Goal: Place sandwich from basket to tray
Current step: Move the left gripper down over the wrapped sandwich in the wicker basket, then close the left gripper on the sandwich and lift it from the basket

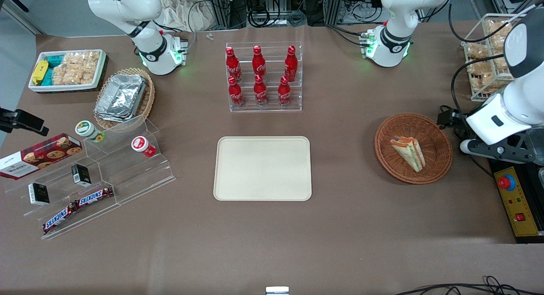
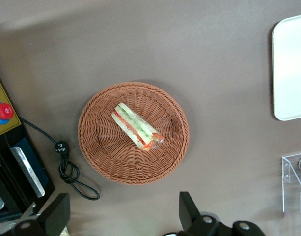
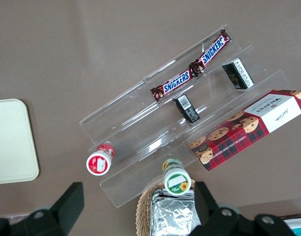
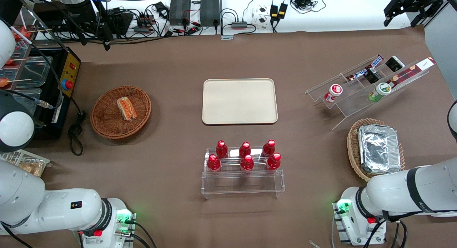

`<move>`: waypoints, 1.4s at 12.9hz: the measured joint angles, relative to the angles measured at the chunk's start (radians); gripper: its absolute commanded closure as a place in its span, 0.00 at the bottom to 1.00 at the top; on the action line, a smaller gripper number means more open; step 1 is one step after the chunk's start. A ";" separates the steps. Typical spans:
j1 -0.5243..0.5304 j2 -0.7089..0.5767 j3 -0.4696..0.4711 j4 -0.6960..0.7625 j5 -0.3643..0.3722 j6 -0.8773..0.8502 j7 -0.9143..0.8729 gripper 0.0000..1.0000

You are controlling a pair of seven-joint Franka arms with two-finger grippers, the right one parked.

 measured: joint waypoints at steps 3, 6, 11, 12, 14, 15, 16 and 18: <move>-0.001 0.003 0.000 0.001 -0.009 0.000 -0.037 0.00; -0.005 0.020 0.000 -0.004 -0.009 -0.005 -0.178 0.00; 0.002 -0.001 0.013 -0.264 -0.009 0.267 -0.541 0.00; 0.008 -0.017 0.015 -0.349 -0.009 0.357 -0.623 0.00; 0.011 -0.034 0.017 -0.499 -0.008 0.540 -0.753 0.00; 0.011 -0.035 0.017 -0.562 -0.007 0.626 -0.783 0.00; 0.011 -0.035 0.017 -0.619 -0.007 0.698 -0.799 0.00; 0.011 -0.035 0.019 -0.687 0.001 0.760 -0.806 0.00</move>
